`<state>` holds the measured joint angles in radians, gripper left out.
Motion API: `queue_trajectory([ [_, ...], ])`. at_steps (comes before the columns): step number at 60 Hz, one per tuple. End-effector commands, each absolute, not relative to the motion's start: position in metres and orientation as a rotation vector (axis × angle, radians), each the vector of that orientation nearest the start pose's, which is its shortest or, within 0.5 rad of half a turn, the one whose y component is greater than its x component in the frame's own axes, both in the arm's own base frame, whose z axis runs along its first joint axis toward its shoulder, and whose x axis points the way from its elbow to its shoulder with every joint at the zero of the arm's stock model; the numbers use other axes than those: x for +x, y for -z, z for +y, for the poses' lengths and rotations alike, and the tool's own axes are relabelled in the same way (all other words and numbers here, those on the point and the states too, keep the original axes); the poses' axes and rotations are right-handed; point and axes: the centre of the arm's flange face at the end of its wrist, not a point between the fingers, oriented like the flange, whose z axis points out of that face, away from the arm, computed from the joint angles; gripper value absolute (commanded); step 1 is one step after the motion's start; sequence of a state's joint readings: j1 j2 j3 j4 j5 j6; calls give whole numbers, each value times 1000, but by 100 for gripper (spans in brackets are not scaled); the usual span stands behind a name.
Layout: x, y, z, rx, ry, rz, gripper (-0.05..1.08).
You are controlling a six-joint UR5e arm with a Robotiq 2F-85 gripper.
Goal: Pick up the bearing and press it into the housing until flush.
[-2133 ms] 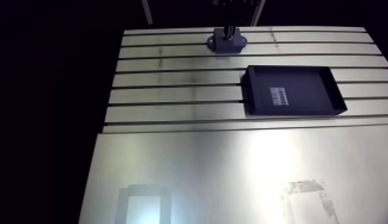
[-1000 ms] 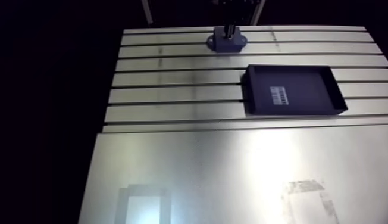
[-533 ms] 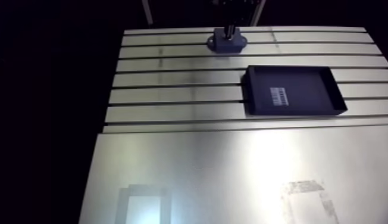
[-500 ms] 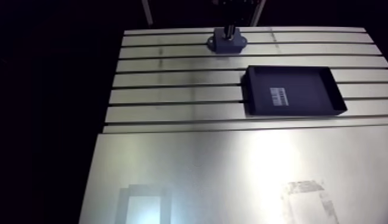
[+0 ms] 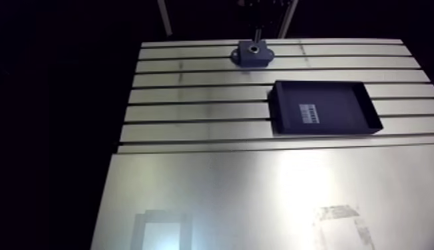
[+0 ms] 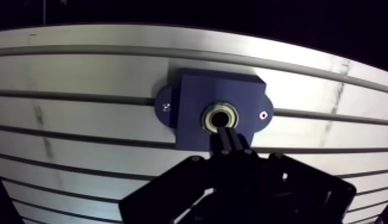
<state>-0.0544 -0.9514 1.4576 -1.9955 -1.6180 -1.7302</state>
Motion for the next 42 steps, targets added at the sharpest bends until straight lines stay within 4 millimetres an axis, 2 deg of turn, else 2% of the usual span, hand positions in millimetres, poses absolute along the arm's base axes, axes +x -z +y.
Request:
queue_trajectory([
  [1, -682, -235, -91, -161, -59, 3058, 94],
  [2, -681, -238, -92, -161, -59, 3058, 86],
  [4, -681, -238, -92, -161, -59, 3058, 86],
  [5, -679, -243, -92, -159, -59, 3058, 71],
  [6, -679, -243, -92, -159, -59, 3058, 71],
  [8, -677, -251, -92, -156, -59, 3057, 42],
  [10, -677, -251, -92, -156, -59, 3057, 42],
  [12, -675, -259, -93, -154, -59, 3055, 17],
  [13, -675, -259, -93, -154, -59, 3055, 17],
  [14, -674, -264, -94, -154, -59, 3057, 8],
  [15, -674, -264, -94, -154, -59, 3057, 8],
  [16, -672, -270, -95, -154, -60, 3057, 2],
  [25, -666, -290, -95, -152, -59, 3054, 1],
  [30, -658, -315, -96, -145, -56, 3049, 1],
  [34, -656, -321, -96, -144, -54, 3045, 1],
  [42, -643, -353, -97, -100, -47, 3026, 1],
])
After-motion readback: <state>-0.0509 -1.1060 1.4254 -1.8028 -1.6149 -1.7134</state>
